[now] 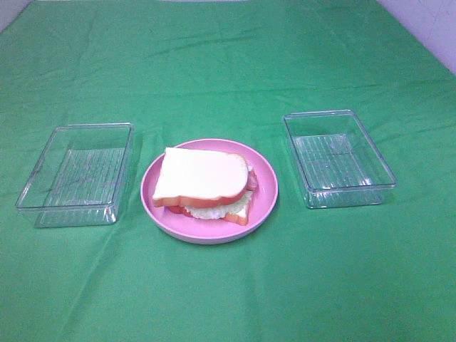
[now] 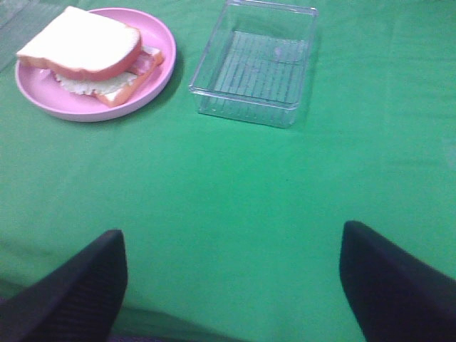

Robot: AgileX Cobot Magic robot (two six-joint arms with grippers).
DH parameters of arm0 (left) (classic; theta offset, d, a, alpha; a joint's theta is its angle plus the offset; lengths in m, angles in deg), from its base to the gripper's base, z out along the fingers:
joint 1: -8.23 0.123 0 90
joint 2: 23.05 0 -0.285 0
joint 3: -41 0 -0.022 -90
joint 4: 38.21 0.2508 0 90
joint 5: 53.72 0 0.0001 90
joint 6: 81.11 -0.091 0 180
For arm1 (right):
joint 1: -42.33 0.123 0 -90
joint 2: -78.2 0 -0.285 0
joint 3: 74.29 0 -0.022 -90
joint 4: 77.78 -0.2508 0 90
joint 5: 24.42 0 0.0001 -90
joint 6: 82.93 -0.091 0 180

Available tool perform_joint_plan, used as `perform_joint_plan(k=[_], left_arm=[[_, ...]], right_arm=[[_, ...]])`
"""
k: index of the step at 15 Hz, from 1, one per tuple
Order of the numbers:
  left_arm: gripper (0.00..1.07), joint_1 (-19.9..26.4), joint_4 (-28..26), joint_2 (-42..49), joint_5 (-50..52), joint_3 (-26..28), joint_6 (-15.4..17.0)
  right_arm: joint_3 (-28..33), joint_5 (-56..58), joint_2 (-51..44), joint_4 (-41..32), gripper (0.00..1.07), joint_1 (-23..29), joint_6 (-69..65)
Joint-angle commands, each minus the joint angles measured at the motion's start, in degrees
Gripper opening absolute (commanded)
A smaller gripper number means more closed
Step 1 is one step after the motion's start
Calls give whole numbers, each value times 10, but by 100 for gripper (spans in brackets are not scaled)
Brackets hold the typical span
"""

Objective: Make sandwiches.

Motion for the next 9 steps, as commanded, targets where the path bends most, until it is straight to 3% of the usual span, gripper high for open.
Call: perform_joint_plan(k=[1, 3, 6, 9], left_arm=[[79, 73, 0, 13, 5, -1, -1], [79, 119, 0, 13, 5, -1, -1], [79, 133, 0, 13, 5, -1, -1], [79, 133, 0, 13, 5, -1, -1]], right_arm=[[1, -5, -5, 0, 77, -64, 8], [1, -5, -5, 0, 77, -125, 8], [1, -5, -5, -1, 77, -207, 8], [1, -5, -5, -2, 77, -208, 7]])
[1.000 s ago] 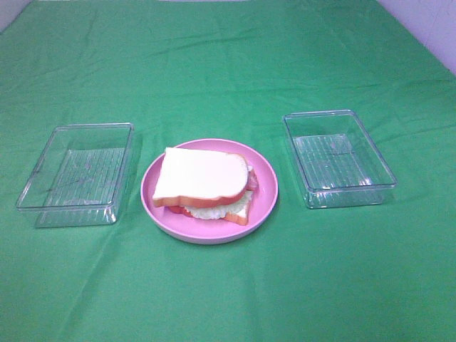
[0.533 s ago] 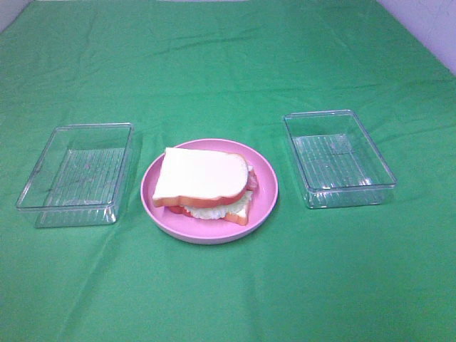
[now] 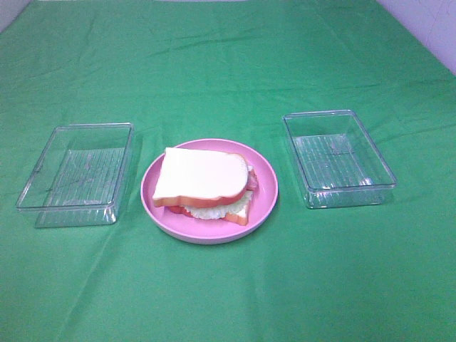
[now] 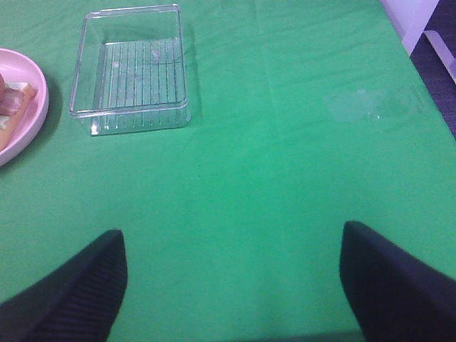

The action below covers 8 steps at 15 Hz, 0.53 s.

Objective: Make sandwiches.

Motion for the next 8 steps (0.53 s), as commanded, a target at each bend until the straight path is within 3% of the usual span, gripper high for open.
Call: perform_joint_plan(k=[1, 8], left_arm=[[79, 2, 0, 13, 5, -1, -1], [79, 2, 0, 14, 5, -1, -1]], right_arm=[[1, -5, -5, -2, 77, -3, 7], [1, -5, -61, -5, 77, -3, 7]])
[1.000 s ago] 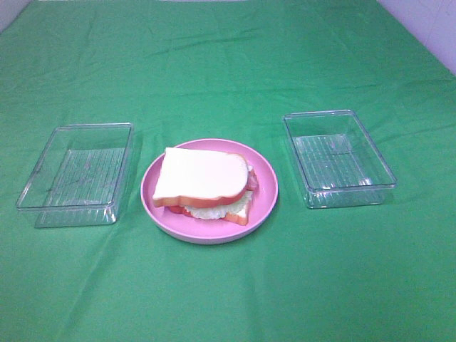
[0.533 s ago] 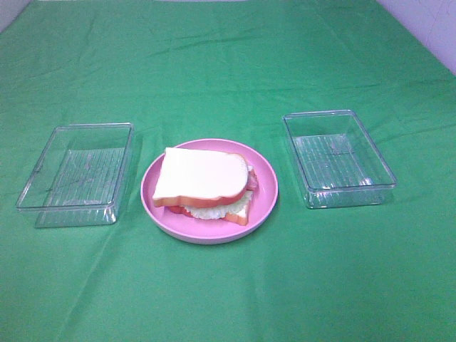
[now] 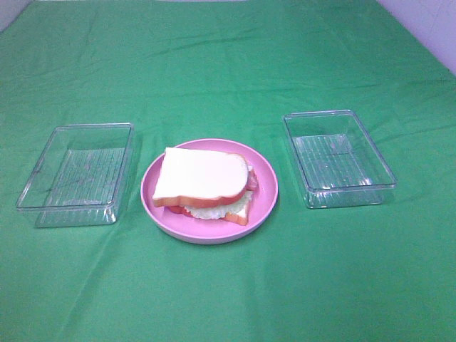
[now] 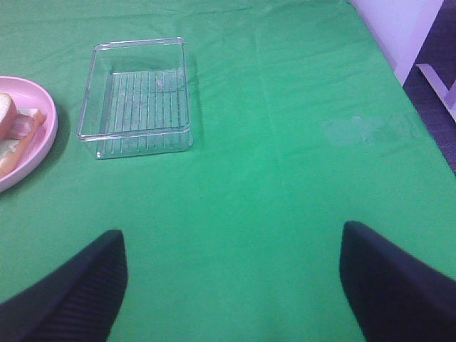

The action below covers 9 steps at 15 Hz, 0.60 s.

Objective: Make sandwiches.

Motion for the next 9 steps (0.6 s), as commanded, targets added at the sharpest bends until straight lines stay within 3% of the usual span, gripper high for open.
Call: perform_joint_plan(k=[1, 9], left_arm=[[79, 2, 0, 13, 5, -1, -1], [79, 2, 0, 13, 5, -1, -1]], right_arm=[[1, -5, -8, -2, 77, -3, 7], [1, -5, -8, -2, 77, -3, 7]])
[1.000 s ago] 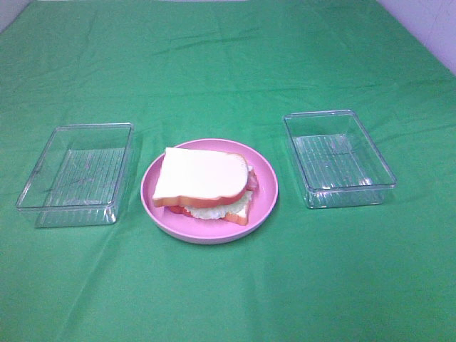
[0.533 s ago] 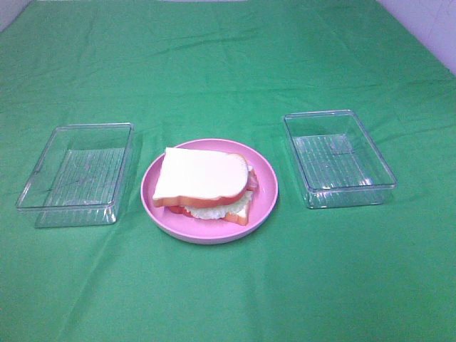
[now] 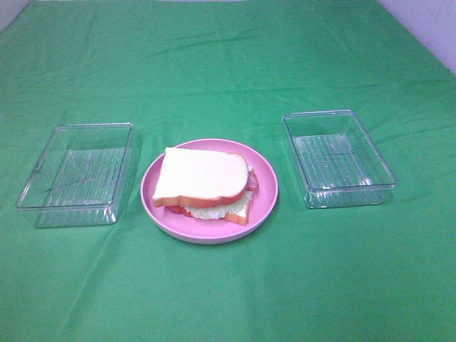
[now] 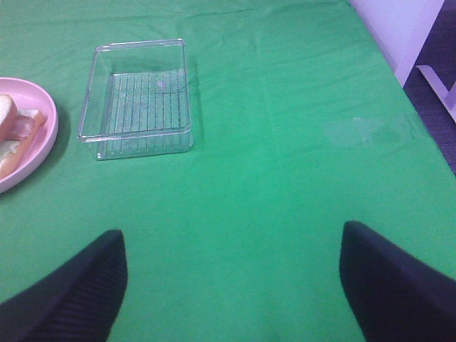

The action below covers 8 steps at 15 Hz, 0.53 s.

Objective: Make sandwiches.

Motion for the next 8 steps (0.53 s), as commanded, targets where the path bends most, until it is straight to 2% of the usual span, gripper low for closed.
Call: perform_joint_plan(k=[1, 8], left_arm=[[79, 2, 0, 13, 5, -1, -1], [79, 2, 0, 13, 5, -1, -1]], right_arm=[[1, -5, -7, -2, 77, -3, 7], [1, -5, -7, -2, 77, -3, 7]])
